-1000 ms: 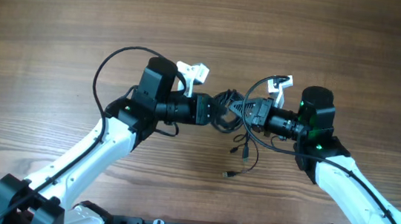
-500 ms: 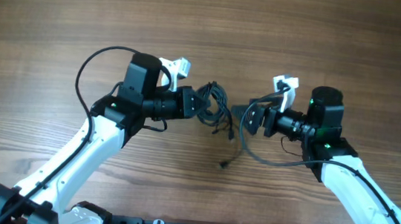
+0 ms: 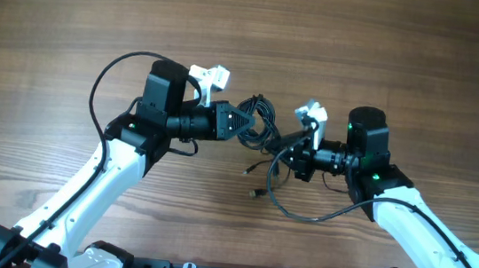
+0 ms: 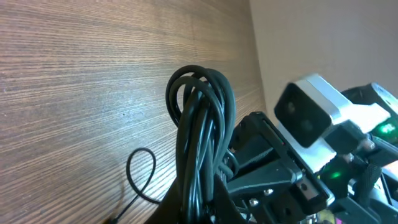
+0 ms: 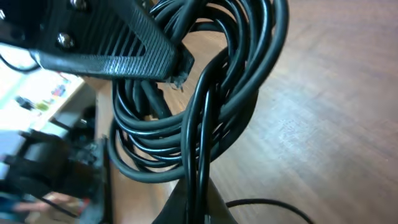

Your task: Untangle cables

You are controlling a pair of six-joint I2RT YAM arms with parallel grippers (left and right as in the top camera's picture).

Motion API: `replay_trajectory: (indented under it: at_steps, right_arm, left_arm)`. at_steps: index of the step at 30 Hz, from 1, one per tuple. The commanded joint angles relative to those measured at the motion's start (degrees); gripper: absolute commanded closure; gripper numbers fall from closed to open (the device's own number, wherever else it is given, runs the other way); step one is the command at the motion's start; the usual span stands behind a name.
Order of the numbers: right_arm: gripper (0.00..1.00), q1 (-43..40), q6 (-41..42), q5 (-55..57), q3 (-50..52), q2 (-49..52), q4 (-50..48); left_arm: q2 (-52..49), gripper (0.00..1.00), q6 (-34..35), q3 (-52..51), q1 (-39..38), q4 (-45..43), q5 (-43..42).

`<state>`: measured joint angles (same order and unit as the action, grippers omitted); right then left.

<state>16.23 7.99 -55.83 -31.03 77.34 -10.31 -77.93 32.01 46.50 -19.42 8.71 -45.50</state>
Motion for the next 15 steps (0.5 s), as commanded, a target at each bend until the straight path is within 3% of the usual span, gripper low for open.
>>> replay_trajectory:
  at_steps: [1, 5, 8, 15]
  right_arm:
    - [0.96, -2.14, 11.61, -6.88, -0.37, 0.02, -0.37]
    - [0.96, -4.59, 17.46, -17.31, -0.37, 0.02, -1.29]
    - [0.96, -4.57, 23.02, -23.8, -0.37, 0.02, -4.33]
    - [0.96, -4.63, 38.82, -23.65, -0.37, 0.04, -18.75]
  left_arm:
    - [1.22, 0.96, -4.66, 0.39, 0.33, -0.02, 1.62]
    - [1.22, 0.96, -5.55, 0.39, 0.31, -0.42, 9.46]
    - [1.22, 0.96, -9.33, 0.39, -0.31, -1.92, 9.53]
    - [1.22, 0.96, -13.7, 0.39, -6.32, -4.68, 9.62]
